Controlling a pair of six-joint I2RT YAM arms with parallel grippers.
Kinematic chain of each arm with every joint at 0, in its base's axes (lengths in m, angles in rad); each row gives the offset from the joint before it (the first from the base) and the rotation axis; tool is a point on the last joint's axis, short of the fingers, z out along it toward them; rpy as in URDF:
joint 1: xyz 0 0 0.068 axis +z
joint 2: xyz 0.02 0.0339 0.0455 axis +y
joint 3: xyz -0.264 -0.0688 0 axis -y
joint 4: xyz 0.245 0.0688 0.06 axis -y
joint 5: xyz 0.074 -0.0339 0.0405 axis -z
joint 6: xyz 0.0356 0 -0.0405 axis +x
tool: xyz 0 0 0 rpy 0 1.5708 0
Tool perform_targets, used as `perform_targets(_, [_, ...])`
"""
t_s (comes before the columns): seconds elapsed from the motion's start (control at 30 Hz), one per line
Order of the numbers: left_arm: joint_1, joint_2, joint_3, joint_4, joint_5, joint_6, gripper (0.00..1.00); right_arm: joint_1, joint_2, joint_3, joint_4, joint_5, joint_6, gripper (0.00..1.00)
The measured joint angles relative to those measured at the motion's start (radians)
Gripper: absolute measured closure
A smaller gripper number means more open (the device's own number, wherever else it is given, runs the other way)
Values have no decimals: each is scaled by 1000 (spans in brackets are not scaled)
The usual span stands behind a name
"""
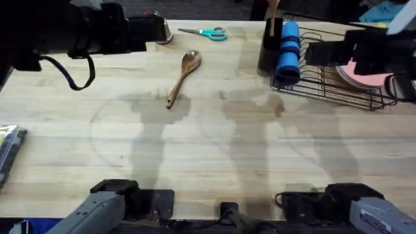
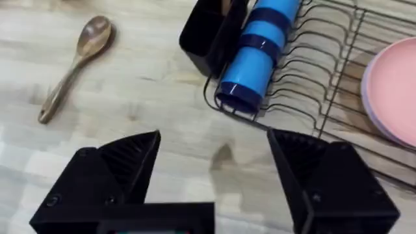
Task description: Pick up the spoon on the table one by one and put them onto the rack
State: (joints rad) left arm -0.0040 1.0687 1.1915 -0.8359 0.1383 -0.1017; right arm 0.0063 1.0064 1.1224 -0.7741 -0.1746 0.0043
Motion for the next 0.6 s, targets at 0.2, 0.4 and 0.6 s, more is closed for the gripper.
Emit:
perform_targets(0.2, [0,1,0,2,0,0,8,0,12,1,-13,-15,0,9])
perform_targets(0.4, [0,1,0,2,0,0,7,0,12,1,-13,-18,3,9])
perform_targets(0.6, [0,2,0,24,-1,0,7,0,12,1,-12,-22,3,9])
